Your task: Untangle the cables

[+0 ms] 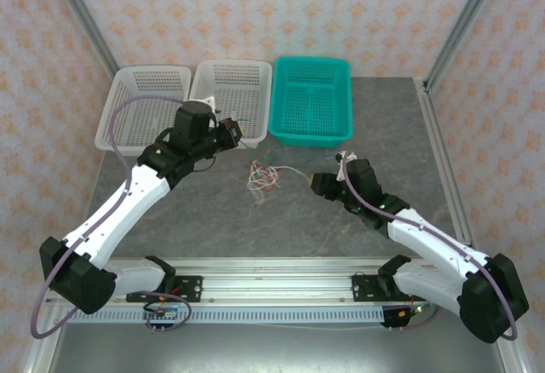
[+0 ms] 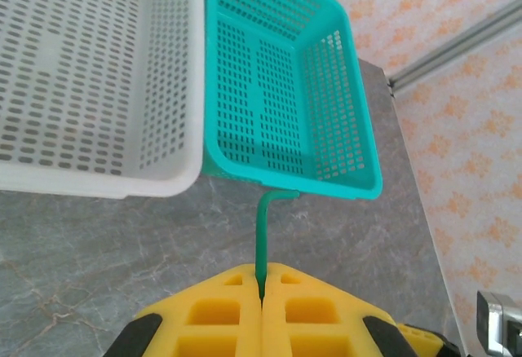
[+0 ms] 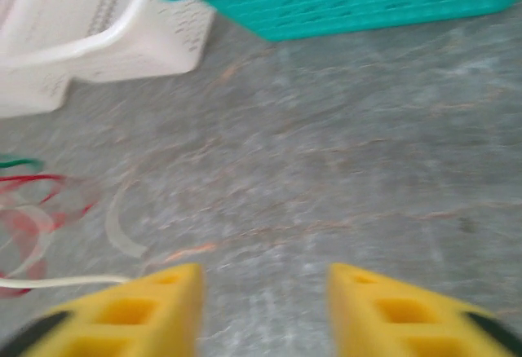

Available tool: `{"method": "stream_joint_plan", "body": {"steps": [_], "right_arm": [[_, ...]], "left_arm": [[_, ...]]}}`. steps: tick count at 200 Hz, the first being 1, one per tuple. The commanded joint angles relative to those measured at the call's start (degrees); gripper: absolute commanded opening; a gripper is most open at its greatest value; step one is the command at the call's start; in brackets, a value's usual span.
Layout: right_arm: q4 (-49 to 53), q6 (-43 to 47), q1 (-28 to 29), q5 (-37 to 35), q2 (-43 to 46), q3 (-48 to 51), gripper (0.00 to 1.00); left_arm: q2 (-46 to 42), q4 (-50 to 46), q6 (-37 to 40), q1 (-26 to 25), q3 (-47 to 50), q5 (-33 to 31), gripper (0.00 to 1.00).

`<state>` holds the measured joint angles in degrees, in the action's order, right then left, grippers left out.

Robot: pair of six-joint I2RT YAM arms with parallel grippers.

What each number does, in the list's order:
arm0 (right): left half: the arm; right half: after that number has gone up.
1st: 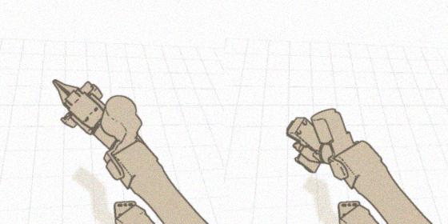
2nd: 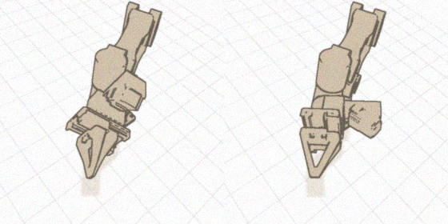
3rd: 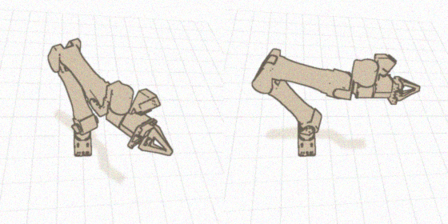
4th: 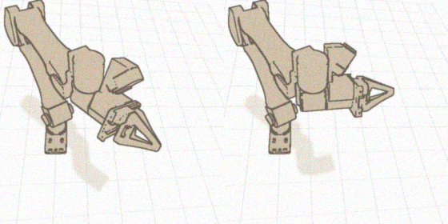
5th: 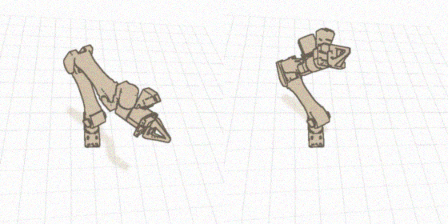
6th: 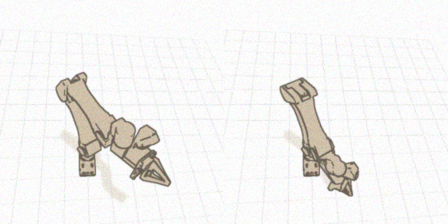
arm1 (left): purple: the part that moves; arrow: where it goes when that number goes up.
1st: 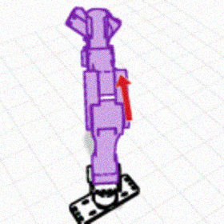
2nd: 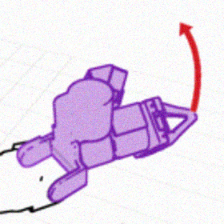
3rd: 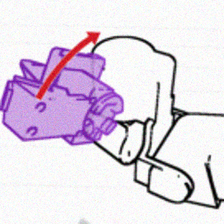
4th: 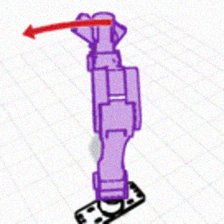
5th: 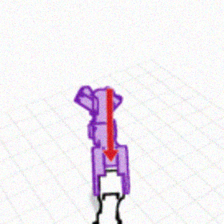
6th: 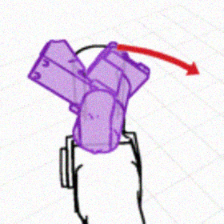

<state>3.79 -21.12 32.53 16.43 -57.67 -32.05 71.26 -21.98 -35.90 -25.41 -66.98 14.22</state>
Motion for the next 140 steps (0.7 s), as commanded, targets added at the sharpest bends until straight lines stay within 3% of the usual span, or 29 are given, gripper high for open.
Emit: {"method": "stream_joint_plan", "body": {"steps": [1, 16, 41, 73, 99, 140], "right_arm": [[-0.86, 3.36, 1.12, 8.73, -0.41, -5.5, 0.73], [-2.32, 3.43, 1.47, 11.4, -0.58, -6.93, 0.8], [-6.15, 2.57, 3.56, 13.16, -2.97, -9.07, 0.82], [-14.42, -1.59, 5.35, 14.97, -10.58, -8.92, 0.78], [-14.43, -1.41, 5.35, 15.13, -17.73, -10.55, 0.67], [-22.09, -9.88, 5.35, 21.8, -25.68, -10.33, 0.7]], "left_arm": [[1.66, 3.96, 1.23, -2.42, 2.05, 3.79, 0.0], [2.5, 4.85, 0.85, -3.71, 3.27, 3.6, 0.0], [2.84, 6.43, 0.13, -5.39, 4.96, 3.63, 0.0], [2.5, 7.07, 0.28, -6.3, 5.46, 3.7, 0.0], [2.19, 7.52, 0.79, -6.65, 5.41, 4.85, 0.0], [1.19, 7.38, 0.66, -6.9, 5.81, 4.23, 0.0]]}}
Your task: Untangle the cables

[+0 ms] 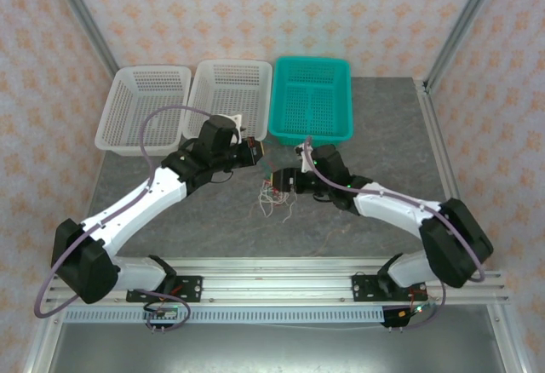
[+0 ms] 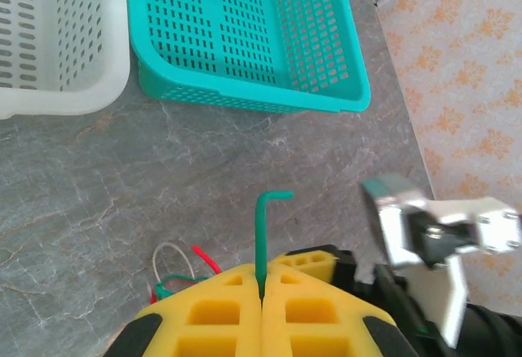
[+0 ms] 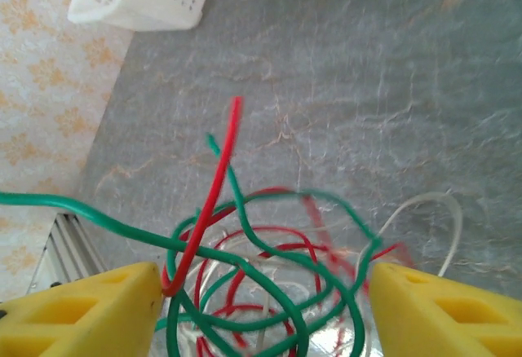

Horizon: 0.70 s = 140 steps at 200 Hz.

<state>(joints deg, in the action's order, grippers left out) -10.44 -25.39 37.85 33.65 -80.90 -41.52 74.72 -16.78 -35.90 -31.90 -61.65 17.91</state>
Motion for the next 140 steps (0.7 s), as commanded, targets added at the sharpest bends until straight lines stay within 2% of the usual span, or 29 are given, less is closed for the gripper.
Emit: {"method": "stream_joint_plan", "body": {"steps": [1, 15, 57, 75, 112, 140], "right_arm": [[-7.94, -5.67, 0.08, 4.58, -2.61, -0.77, 0.7], [-7.42, -5.77, 0.04, 2.58, -4.23, 0.38, 0.63], [-1.67, -6.49, -0.18, -7.09, -8.82, 1.26, 0.31], [1.21, -8.01, -1.11, -12.1, -9.01, 1.88, 0.25], [7.97, -11.04, -5.48, -21.24, -5.48, 6.18, 0.25], [5.79, -7.37, -6.43, -17.95, 1.74, 9.5, 0.3]], "left_arm": [[-2.28, 2.18, 0.59, -0.41, 0.47, 0.45, 0.0], [-3.05, 2.21, 0.14, -0.36, 0.65, -0.17, 0.0], [-5.7, 0.98, -0.86, -0.31, -0.26, -3.09, 0.0], [-6.62, -1.71, -0.76, -0.08, -1.37, -5.61, 0.0], [-9.85, -7.16, -1.72, 2.8, -1.76, -11.11, 0.0], [-10.89, -5.31, -1.5, 4.83, -0.2, -8.05, 0.0]]}}
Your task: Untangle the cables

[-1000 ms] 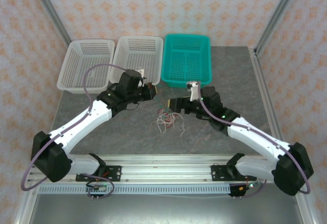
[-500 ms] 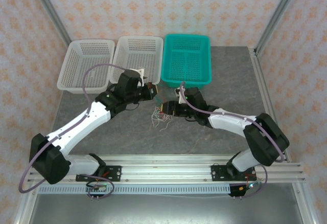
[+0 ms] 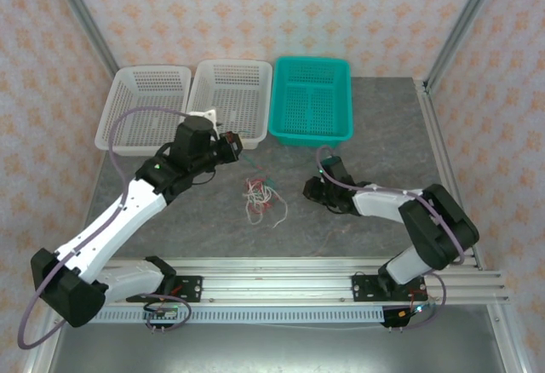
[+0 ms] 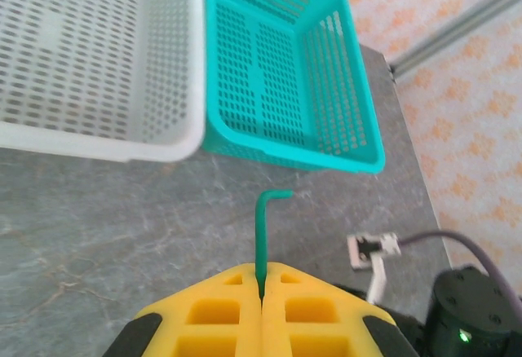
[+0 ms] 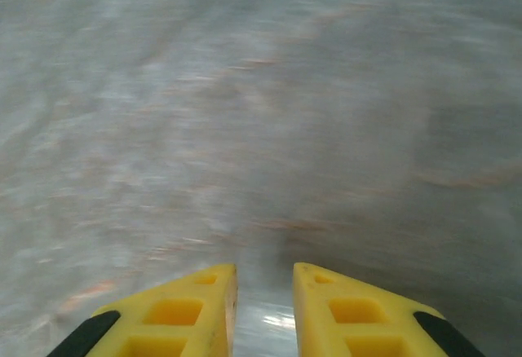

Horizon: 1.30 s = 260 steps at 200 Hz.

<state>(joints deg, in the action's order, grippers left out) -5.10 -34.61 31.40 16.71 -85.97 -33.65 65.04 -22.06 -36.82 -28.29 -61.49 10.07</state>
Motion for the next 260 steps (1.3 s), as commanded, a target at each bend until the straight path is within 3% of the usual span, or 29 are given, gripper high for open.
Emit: {"method": "stream_joint_plan", "body": {"steps": [1, 28, 58, 89, 104, 135, 161, 180, 232, 260], "right_arm": [[0.23, 2.06, 0.04, -0.69, 7.15, 1.73, 0.31], [-4.61, 8.49, 2.31, 8.09, 15.55, 1.0, 0.46], [-6.08, 13.11, 7.08, 8.39, 17.82, -3.89, 0.63], [-16.2, 9.37, 10.25, 10.77, 10.94, -6.87, 0.82], [-19.2, 9.35, 12.72, 7.41, 6.46, -8.49, 0.91], [-27.04, 11.88, 14.08, 0.82, -0.65, -7.77, 1.0], [-27.33, 15.65, 14.48, -5.9, -4.12, -8.41, 1.0], [-26.93, 16.21, 14.48, -13.15, -6.7, -8.33, 0.94], [-27.49, 16.46, 14.48, -10.57, -11.99, -5.26, 0.44], [-24.08, 13.99, 14.48, -10.43, -12.42, -2.97, 0.38]], "left_arm": [[-1.17, 0.08, -0.51, 1.22, -0.32, 0.01, 0.0], [1.4, 3.39, 0.17, 1.2, 0.28, 7.04, 0.0], [3.12, 4.59, 0.04, 1.01, 1.38, 8.21, 0.0], [3.58, 6.44, -1.72, 0.79, 3.75, 8.13, 0.0], [3.52, 7.24, -2.5, 0.65, 4.83, 8.21, 0.0], [2.62, 7.14, -3.07, 0.43, 5.86, 7.78, 0.0], [1.87, 7.32, -3.93, 0.29, 6.47, 7.88, 0.0], [1.6, 7.69, -4.49, 0.2, 6.26, 8.53, 0.0], [-1.37, 3.84, -3.67, 0.25, 2.9, 6.15, 0.0], [-2.84, -3.24, -2.61, 1.15, -2.74, -0.51, 0.0]]}}
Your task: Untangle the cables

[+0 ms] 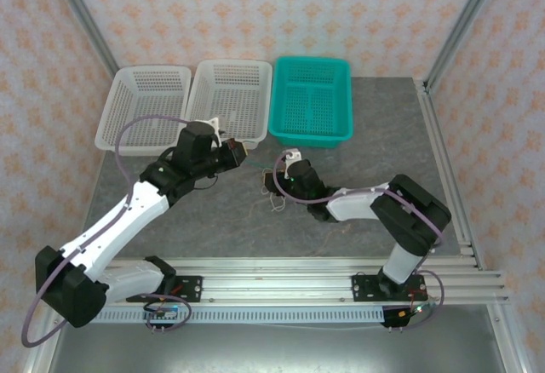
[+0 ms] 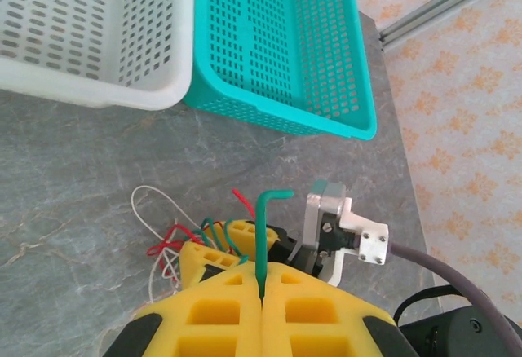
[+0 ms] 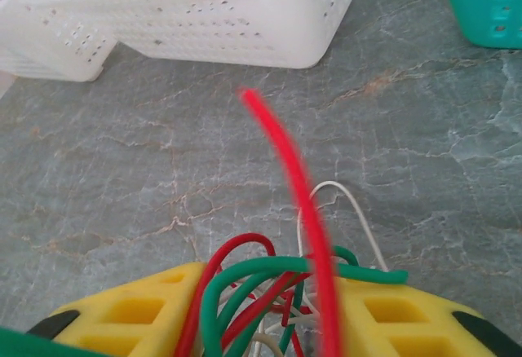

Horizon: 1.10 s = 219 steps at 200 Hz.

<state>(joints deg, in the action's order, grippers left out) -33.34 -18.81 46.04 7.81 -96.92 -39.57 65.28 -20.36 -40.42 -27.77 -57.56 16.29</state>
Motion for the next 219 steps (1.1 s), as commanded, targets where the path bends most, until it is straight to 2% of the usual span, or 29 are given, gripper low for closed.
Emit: {"method": "stream_joint_plan", "body": {"steps": [1, 34, 69, 104, 126, 139, 153, 165, 185, 203, 219], "right_arm": [[4.34, -1.92, -0.16, -1.6, -1.45, 2.98, 0.38], [10.78, -5.74, -0.66, -4.91, 0.46, 6.05, 0.4], [12.37, -9.44, -3.06, -6.31, 3.78, 11.2, 0.39], [17.0, -12.5, -5.48, -10.37, 8.71, 13.8, 0.4], [23.39, -16.48, -7.42, -13.98, 11.27, 14.15, 0.41], [24.63, -18.33, -8.61, -15.36, 13.11, 15.78, 0.43], [24.6, -18.98, -9.04, -16.6, 15.62, 17.48, 0.45], [23.74, -17.84, -9.12, -16.1, 17.67, 18.27, 0.46], [22.97, -14.3, -9.12, -11.71, 20.71, 17.37, 0.53], [23.01, -11.25, -9.08, -6.52, 24.26, 15.5, 0.67], [23.39, -9.55, -9.13, -1.52, 28.5, 13.82, 0.81]], "left_arm": [[-3.15, -5.21, 1.02, 0.71, -6.86, -6.95, 0.0], [-4.27, -9.82, 2.62, 6.16, -11.69, -12.74, 0.0], [-4.72, -8.92, 1.54, 16.26, -13.01, -9.27, 0.0], [-4.63, -8.22, 1.18, 17.23, -12.44, -8.67, 0.0], [-5.54, -11.15, 3.14, 17.91, -12.87, -14.25, 0.0], [-6.88, -12.84, 4.82, 18.68, -13.19, -18.99, 0.0], [-8.41, -12.86, 5.68, 19.56, -12.82, -21.11, 0.0], [-9.02, -11.21, 5.88, 19.68, -11.92, -19.17, 0.0], [-7.45, -8.46, 5.7, 19.71, -10.83, -10.83, 0.0], [-5.57, -6.31, 5.71, 19.67, -10.58, -4.22, 0.0], [-5.33, -5.17, 5.61, 19.69, -10.74, -3.42, 0.0]]}}
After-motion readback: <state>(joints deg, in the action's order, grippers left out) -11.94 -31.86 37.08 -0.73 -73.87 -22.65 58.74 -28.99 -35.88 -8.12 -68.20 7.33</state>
